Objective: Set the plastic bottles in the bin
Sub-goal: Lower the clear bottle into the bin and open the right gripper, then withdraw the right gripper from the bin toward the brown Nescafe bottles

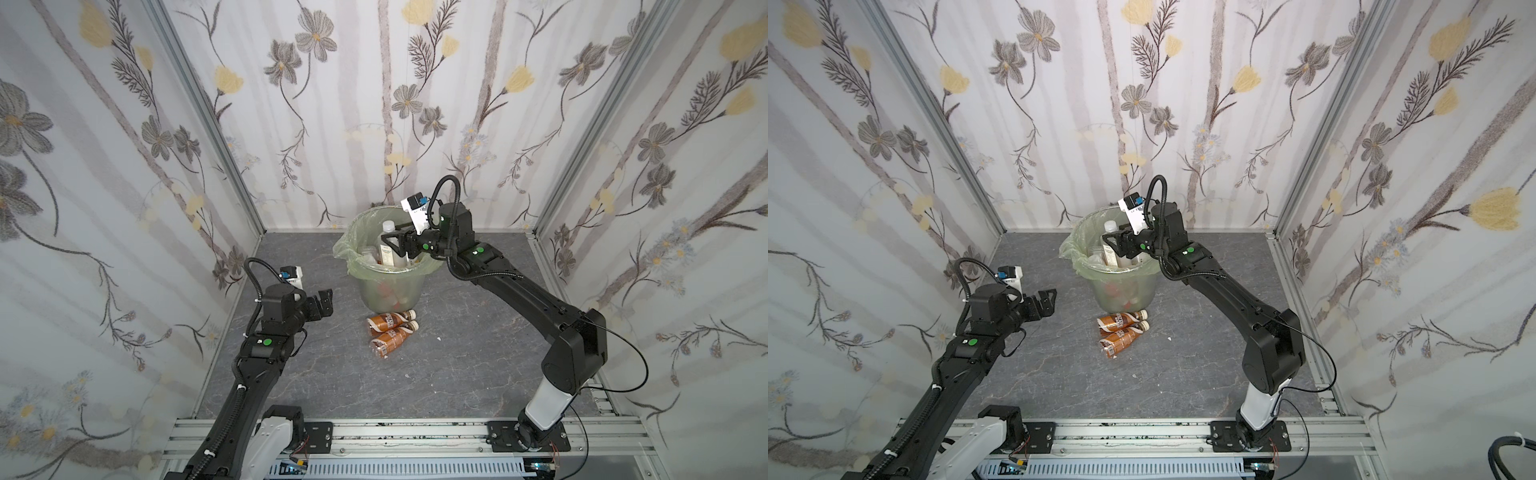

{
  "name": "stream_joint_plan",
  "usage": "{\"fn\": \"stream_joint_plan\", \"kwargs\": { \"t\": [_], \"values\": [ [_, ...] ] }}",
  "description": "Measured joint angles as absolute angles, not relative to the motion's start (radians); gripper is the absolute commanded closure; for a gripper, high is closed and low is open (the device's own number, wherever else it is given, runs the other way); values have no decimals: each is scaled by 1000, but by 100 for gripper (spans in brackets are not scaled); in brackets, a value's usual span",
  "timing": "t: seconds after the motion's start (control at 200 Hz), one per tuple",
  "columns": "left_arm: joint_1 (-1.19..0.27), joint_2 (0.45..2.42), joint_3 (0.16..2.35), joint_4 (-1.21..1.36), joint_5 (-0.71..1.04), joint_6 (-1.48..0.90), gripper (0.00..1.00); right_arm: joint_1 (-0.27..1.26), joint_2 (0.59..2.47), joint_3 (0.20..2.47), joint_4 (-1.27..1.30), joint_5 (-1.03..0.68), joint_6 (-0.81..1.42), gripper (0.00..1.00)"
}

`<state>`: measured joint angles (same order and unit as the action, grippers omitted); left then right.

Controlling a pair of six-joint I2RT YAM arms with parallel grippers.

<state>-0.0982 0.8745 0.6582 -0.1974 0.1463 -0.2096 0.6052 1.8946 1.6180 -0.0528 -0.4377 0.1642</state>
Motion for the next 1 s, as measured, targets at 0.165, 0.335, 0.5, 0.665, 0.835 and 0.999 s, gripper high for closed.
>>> {"fn": "stream_joint_plan", "kwargs": {
  "t": [0.165,0.335,0.5,0.665,0.835,0.999],
  "values": [
    [-98,874,658,-197,147,-210,1,607,1864,1604,-55,-434,164,25],
    [-98,874,656,-197,151,-210,1,606,1824,1578,-55,-394,157,23],
    [-98,871,654,-198,169,-210,1,604,1771,1526,-47,-352,148,22],
    [-98,868,651,-197,202,-209,3,600,1714,1460,-39,-313,138,21],
    [-100,868,648,-197,266,-208,4,582,1634,1355,-25,-270,137,19],
    [-118,874,641,-197,300,-218,6,555,1514,1221,1,-221,138,17]
  ]
}}
